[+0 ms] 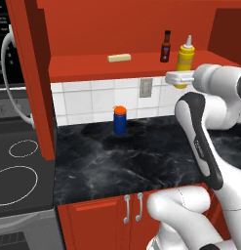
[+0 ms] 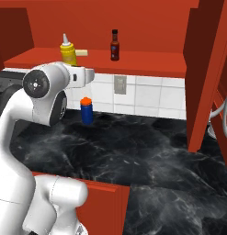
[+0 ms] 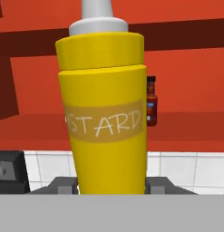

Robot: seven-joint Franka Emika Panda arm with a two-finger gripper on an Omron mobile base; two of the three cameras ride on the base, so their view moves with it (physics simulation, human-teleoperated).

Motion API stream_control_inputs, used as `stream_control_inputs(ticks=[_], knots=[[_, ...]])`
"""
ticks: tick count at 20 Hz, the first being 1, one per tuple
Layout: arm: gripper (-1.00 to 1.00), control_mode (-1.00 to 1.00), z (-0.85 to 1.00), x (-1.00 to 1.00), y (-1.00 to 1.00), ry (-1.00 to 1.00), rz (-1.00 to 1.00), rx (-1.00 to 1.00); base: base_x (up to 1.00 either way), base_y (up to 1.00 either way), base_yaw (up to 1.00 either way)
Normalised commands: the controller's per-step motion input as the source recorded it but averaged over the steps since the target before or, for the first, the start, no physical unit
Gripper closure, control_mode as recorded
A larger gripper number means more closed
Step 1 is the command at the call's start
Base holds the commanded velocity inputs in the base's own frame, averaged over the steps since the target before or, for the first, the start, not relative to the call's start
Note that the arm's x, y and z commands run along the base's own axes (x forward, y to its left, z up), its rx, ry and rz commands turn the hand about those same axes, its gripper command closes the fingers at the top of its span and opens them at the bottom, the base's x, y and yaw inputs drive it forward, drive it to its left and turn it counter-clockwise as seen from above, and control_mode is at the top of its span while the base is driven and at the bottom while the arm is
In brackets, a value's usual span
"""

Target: Pick the condiment bottle and mustard from the counter and place them in the cabinet.

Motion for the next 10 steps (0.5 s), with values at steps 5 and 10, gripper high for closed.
stream_control_inputs(ticks=[5,10], knots=[[1.00,-1.00,0.00,0.24,0.00,0.02,0.00,0.01,0.00,0.00,0.00],[1.00,-1.00,0.00,0.38,0.00,0.00,-0.01,0.00,0.00,0.00,0.00]])
